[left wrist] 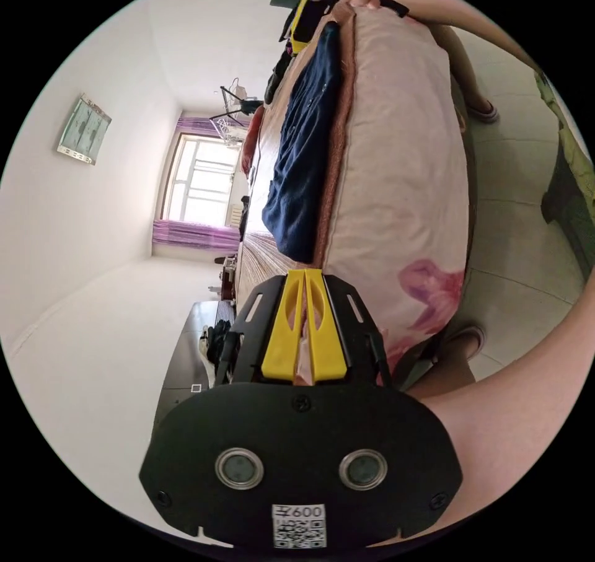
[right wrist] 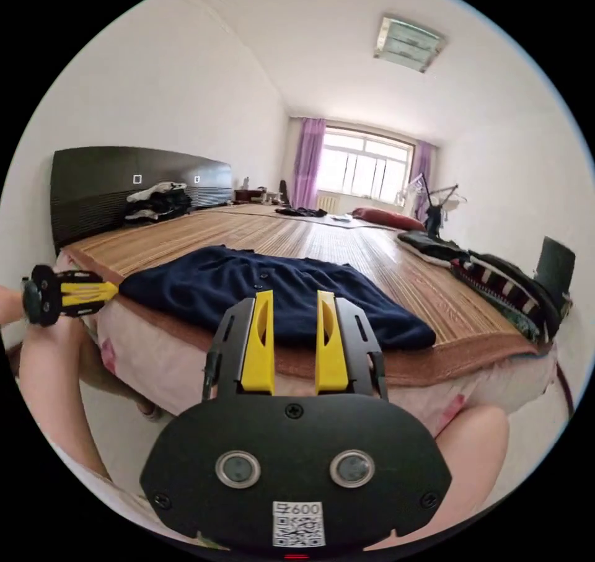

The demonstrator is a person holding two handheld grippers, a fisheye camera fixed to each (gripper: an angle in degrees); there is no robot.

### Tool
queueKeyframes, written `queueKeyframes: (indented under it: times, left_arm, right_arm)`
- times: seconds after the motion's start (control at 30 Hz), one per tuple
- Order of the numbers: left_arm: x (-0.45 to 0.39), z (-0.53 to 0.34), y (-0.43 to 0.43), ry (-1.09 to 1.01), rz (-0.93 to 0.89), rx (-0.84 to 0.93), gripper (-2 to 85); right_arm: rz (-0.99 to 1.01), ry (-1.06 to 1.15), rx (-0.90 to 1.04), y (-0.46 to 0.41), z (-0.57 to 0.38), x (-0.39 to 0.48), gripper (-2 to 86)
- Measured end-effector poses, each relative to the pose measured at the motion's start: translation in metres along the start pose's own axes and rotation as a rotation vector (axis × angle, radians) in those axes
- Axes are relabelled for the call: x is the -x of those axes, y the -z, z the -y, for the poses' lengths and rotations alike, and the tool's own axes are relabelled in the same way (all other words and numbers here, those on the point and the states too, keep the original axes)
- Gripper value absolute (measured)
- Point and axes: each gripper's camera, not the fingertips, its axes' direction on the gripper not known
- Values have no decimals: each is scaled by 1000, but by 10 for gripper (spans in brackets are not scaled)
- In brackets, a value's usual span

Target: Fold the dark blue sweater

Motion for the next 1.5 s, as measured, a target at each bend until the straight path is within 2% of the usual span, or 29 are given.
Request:
queueKeyframes:
  times: [0.03, 0.1, 0.13, 0.17, 0.23, 0.3, 0.37, 0.43, 0.6, 0.77, 0.9, 1.0, 1.07, 1.13, 1.2, 1.23, 1.27, 1.37, 1.5]
  left_arm:
    - [1, -3, 6, 3, -9, -4, 8]
    - [2, -7, 12, 6, 1, -1, 7]
    - [3, -8, 14, 11, 14, 8, 8]
    - [5, -9, 18, 24, 74, 27, 8]
    - [15, -12, 40, 145, 281, -21, 8]
    - [16, -11, 51, 161, 297, -75, 8]
    - [17, -3, 51, 155, 274, -74, 9]
    - [16, 12, 48, 125, 233, -90, 11]
    - [9, 30, 52, 51, 154, -213, 18]
    - [11, 49, 34, 36, 110, -163, 18]
    - [14, 60, 10, 32, -21, -28, 8]
    - [5, 62, 8, 8, 10, -18, 4]
    - [8, 64, 5, 31, -11, -12, 3]
    - [12, 63, 2, 53, -38, -18, 3]
    - [15, 62, -2, 69, -64, -31, 2]
    - [15, 61, -4, 68, -67, -37, 2]
    - [14, 62, -4, 66, -66, -38, 2]
    - [9, 64, -8, 58, -60, -35, 2]
    - [6, 62, -15, 78, -79, -49, 2]
  right_arm:
    - [43, -146, 21, -12, -2, -18, 25]
    - [132, -164, 63, -30, -12, -28, 4]
    - [97, -40, 136, -45, -23, -18, -2]
    - [53, 109, 54, -40, -34, -1, -5]
    - [-41, 286, 8, -37, -49, 23, -7]
    - [-77, 288, -16, -37, -57, 30, -8]
    - [-15, 145, -24, -38, -57, 17, -8]
    - [8, 137, -27, -39, -58, 15, -8]
    - [-134, 376, -8, -47, -65, 56, -8]
    - [-138, 356, -10, -51, -67, 61, -8]
    - [-133, 348, -21, -52, -68, 62, -8]
    - [-146, 347, -18, -54, -67, 66, -9]
    - [-117, 267, 19, -53, -53, 60, -9]
    - [-162, 338, 25, -43, -41, 74, -9]
    - [-233, 386, -135, -22, -35, 100, -8]
    - [-178, 403, -251, -8, -34, 118, -8]
    - [-33, 477, -254, -3, -29, 139, -8]
    - [284, 479, -82, -19, -9, 182, -8]
    - [254, 383, 94, -73, -9, 201, -8]
